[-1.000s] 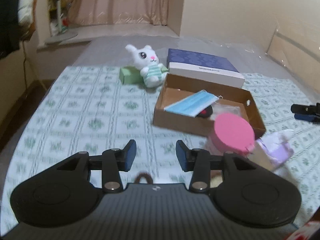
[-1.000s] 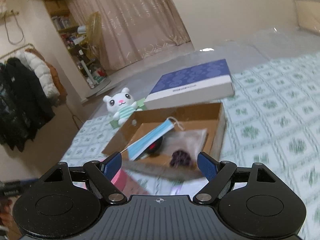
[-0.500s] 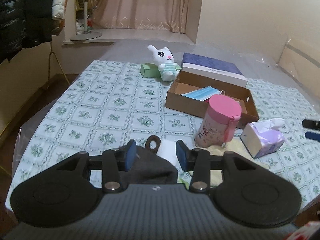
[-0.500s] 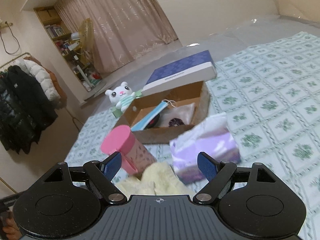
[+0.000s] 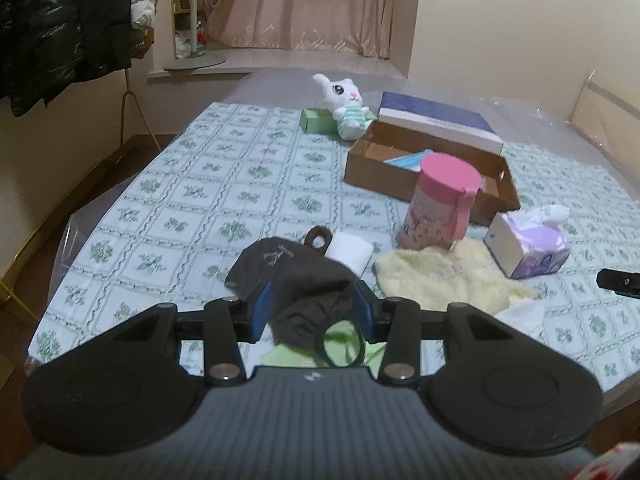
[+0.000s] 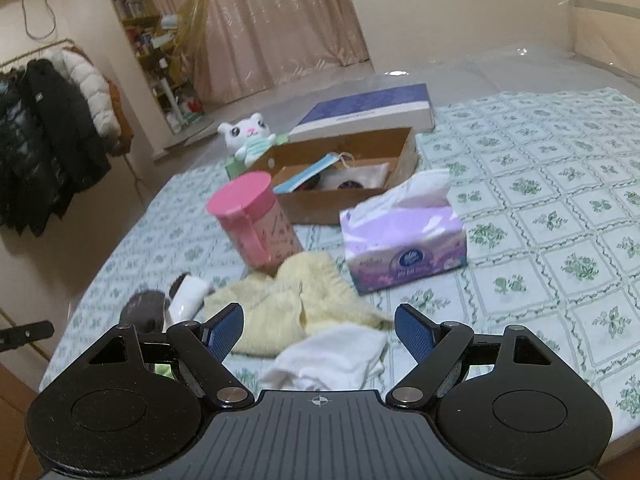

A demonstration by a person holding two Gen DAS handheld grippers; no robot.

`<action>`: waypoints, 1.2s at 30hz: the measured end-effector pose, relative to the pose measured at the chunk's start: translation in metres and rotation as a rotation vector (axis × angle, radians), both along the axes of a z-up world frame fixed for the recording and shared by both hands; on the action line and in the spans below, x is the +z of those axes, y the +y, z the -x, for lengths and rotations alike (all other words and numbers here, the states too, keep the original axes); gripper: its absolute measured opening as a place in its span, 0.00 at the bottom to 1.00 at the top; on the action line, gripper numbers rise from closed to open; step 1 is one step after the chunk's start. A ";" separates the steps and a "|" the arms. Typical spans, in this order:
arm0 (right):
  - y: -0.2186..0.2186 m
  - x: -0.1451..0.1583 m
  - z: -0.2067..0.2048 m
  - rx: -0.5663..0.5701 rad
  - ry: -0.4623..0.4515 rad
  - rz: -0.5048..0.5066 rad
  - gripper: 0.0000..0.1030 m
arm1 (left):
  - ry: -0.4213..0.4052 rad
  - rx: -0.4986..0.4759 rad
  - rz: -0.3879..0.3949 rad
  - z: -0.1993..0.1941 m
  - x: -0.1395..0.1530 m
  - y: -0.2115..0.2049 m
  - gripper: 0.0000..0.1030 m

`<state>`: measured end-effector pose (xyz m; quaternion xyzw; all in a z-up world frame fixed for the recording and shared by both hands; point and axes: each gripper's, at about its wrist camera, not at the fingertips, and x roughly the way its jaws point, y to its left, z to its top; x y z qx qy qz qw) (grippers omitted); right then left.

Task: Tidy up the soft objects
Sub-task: 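Reach the right tool to the white cloth and close on it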

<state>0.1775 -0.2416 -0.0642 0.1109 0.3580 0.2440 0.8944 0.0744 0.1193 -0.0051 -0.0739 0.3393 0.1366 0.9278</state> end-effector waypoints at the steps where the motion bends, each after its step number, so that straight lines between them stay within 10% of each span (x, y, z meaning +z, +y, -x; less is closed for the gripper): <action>1: 0.001 -0.003 0.001 0.005 0.004 0.007 0.80 | 0.008 0.004 0.004 0.001 -0.002 0.000 0.40; 36: 0.076 -0.083 -0.017 0.158 0.036 0.247 0.80 | 0.138 -0.033 0.018 -0.037 -0.071 -0.004 0.40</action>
